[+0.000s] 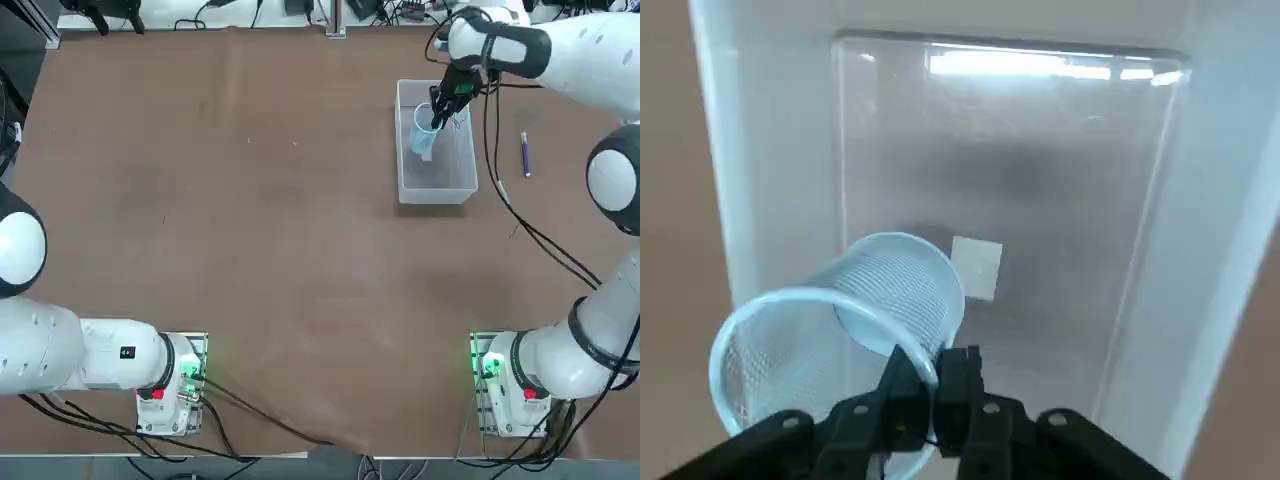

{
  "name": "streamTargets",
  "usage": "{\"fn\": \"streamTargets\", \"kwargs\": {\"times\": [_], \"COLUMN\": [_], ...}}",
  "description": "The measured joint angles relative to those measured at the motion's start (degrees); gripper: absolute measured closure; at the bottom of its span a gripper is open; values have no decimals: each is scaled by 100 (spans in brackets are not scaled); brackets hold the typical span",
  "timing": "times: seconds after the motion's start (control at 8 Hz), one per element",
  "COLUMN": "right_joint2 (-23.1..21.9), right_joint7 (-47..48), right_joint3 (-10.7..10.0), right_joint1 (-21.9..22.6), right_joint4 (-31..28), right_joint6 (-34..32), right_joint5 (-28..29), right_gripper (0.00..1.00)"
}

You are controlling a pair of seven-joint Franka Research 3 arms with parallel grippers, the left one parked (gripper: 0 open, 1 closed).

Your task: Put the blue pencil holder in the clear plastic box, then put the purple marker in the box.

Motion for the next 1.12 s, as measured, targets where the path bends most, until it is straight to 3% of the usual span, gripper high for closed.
{"fn": "streamTargets", "kwargs": {"times": [1.12], "right_joint2": [433], "right_joint7": [0], "right_joint3": [-1], "right_joint1": [86], "right_joint4": [0], "right_joint6": [616], "right_joint5": [1], "right_gripper": [94]}}
